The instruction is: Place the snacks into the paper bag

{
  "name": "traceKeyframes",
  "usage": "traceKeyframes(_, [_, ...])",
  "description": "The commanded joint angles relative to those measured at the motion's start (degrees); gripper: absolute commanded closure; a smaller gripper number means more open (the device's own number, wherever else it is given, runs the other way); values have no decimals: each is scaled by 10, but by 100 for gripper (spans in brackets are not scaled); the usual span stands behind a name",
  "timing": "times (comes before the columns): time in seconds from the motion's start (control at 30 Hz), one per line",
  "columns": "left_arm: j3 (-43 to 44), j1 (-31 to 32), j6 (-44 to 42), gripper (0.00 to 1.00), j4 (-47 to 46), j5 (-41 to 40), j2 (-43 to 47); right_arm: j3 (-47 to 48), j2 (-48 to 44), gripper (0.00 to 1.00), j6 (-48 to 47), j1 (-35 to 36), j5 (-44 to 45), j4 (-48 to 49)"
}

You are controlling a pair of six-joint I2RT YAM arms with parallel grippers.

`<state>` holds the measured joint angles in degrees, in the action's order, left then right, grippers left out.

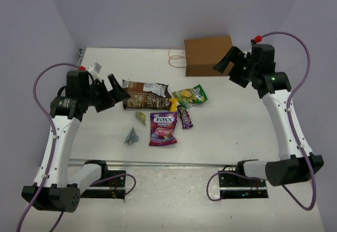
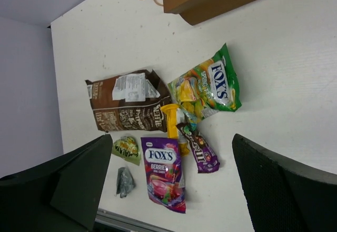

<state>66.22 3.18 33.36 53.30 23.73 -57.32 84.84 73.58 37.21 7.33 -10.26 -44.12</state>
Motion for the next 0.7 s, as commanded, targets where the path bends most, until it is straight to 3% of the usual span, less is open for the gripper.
traceKeyframes(0.0, [147, -8, -58, 0, 6, -90, -66, 63, 44, 1, -33, 3, -19, 5])
traceKeyframes(0.1, [227, -8, -72, 0, 14, -119, -110, 131, 117, 1, -64, 15, -14, -36])
traceKeyframes(0.27, [248, -8, -61, 0, -56, -81, -144, 255, 225, 1, -114, 75, 76, -98])
traceKeyframes(0.4, [263, -8, -51, 0, -84, -84, -164, 462, 377, 1, -160, 115, 149, -194])
traceKeyframes(0.57, [149, -8, -16, 0, -212, -59, -100, 446, 417, 1, -166, 125, 224, -185])
traceKeyframes(0.67, [114, -8, 1, 0, -230, -75, -71, 441, 454, 1, -172, 135, 288, -178])
